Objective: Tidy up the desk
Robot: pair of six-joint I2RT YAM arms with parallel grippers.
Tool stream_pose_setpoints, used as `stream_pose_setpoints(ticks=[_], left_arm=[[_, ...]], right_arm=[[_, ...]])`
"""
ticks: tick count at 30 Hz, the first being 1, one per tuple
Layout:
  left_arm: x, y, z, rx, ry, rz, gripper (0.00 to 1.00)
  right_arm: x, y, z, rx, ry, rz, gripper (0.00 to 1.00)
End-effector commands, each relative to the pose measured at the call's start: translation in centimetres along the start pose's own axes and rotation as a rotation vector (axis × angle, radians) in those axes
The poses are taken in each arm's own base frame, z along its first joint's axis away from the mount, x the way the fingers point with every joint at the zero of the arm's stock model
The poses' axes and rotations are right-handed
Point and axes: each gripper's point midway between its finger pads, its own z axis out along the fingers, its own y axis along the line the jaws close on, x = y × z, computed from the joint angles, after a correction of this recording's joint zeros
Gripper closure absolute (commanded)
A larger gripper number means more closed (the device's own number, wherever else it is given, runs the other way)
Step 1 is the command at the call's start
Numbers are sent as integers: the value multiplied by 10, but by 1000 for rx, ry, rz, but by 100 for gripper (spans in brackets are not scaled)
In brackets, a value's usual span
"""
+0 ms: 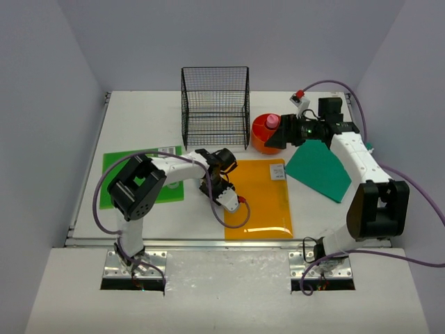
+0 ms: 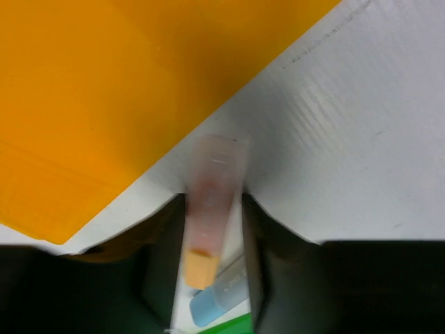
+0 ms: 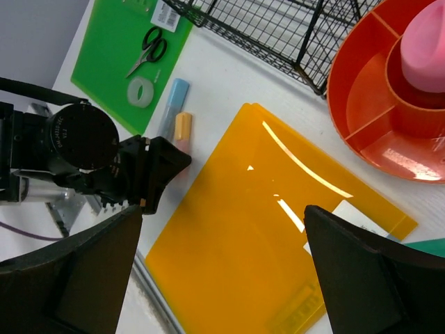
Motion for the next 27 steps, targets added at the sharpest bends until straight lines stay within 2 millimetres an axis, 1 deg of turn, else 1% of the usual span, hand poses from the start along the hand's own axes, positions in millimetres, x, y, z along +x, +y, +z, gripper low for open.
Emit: stream_pose_setpoints(ticks=[1, 3, 4, 5, 6, 7, 8, 9, 10, 11, 12, 14, 15, 16, 17, 18, 19, 21, 24, 27], left_arm=[[-11, 4, 4, -41, 53, 164, 79], [-16, 0, 3, -63, 90, 217, 95], [-16, -4, -1, -69, 92, 220, 98], [-22, -1, -8, -110, 110, 270, 99], [-29, 3, -16, -155, 131, 324, 100], [-36, 9, -34, -223, 145, 365, 100], [-39, 11, -42, -263, 160, 402, 100], [-44, 12, -48, -298, 167, 449, 100], [-40, 4, -49, -296, 223, 539, 100], [-40, 2, -53, -327, 229, 548, 100], [-47, 13, -74, -421, 280, 652, 100], [-53, 5, -78, -472, 338, 876, 100], [-58, 6, -87, -524, 360, 953, 100], [-66, 6, -93, -576, 348, 993, 100], [-76, 8, -100, -629, 340, 1045, 100], [-85, 8, -103, -665, 332, 1098, 100], [-89, 5, -101, -679, 324, 1140, 100], [-98, 8, -109, -745, 325, 1178, 100], [-109, 8, -114, -784, 312, 1233, 100], [-121, 7, -121, -808, 272, 1277, 100]], right_arm=[[-9, 15, 0, -99, 6, 61, 1], [-6, 22, 1, -146, 20, 107, 1], [-5, 22, 2, -148, 22, 127, 1], [-2, 26, 3, -179, 30, 162, 1], [2, 31, 5, -214, 39, 200, 1], [4, 34, 7, -232, 49, 237, 1], [7, 35, 9, -246, 56, 255, 1], [9, 38, 10, -262, 64, 268, 1], [12, 43, 13, -281, 78, 275, 2], [13, 44, 14, -288, 82, 285, 2], [17, 50, 19, -299, 101, 286, 2], [29, 70, 33, -326, 160, 264, 2], [35, 78, 39, -333, 190, 254, 2], [38, 82, 43, -331, 206, 247, 2], [44, 90, 48, -341, 234, 242, 2], [51, 98, 55, -347, 265, 238, 2], [57, 103, 62, -345, 290, 239, 2], [61, 110, 70, -348, 318, 253, 2], [71, 117, 82, -351, 364, 275, 2], [79, 117, 94, -329, 399, 288, 2]])
